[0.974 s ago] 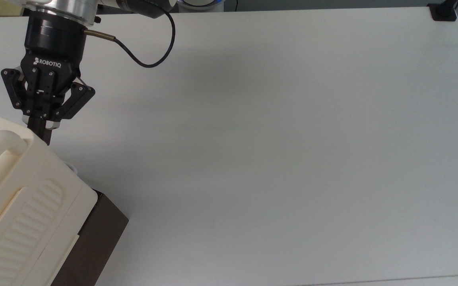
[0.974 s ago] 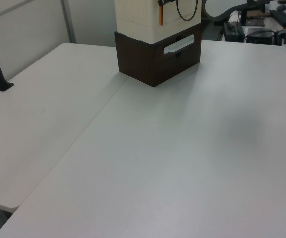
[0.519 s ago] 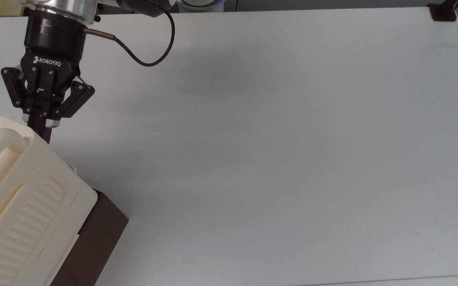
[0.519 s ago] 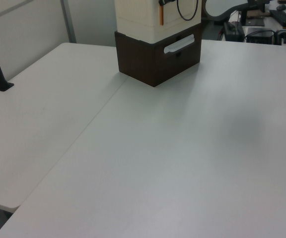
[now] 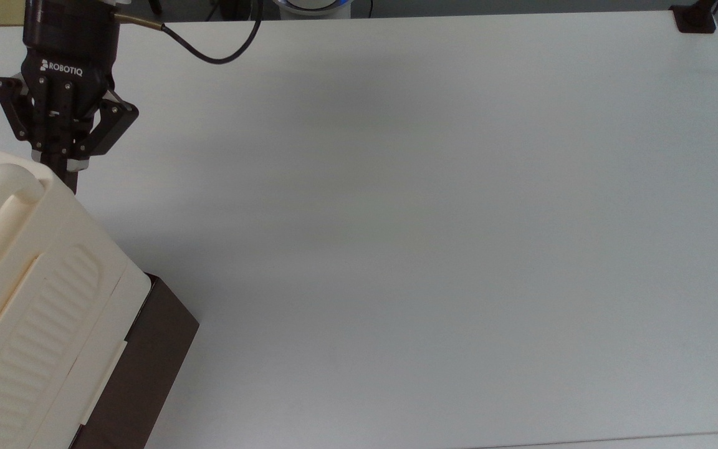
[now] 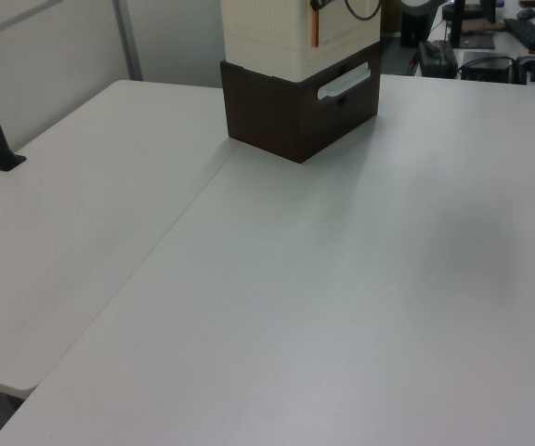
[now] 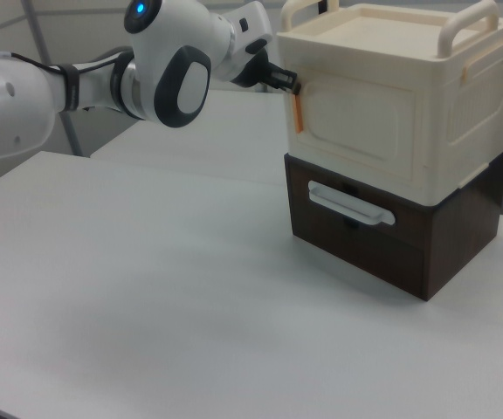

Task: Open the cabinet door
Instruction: 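Close the gripper on the orange handle strip of the door, then pull the door by its handle, swinging it outward on its hinge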

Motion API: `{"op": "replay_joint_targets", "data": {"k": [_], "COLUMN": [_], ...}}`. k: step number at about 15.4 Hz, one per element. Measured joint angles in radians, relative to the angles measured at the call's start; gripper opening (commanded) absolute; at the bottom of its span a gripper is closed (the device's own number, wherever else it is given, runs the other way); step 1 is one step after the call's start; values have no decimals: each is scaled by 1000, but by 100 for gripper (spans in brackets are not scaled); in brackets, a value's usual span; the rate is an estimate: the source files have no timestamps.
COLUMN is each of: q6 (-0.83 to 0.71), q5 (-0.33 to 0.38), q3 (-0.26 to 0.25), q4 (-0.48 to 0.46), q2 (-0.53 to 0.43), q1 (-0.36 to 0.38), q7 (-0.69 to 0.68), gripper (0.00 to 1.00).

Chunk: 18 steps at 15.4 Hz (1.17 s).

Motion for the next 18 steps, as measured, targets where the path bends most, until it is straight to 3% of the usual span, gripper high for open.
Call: {"op": "replay_joint_targets", "data": {"k": [8,18], "q6": [-40,-370], "q5": [0,1], "q3": [1,2], "q4": [-7,-3], "q2": [-16,-105], "q1": [0,-6], "q7": [-5,-82], "gripper": [4,7]}}
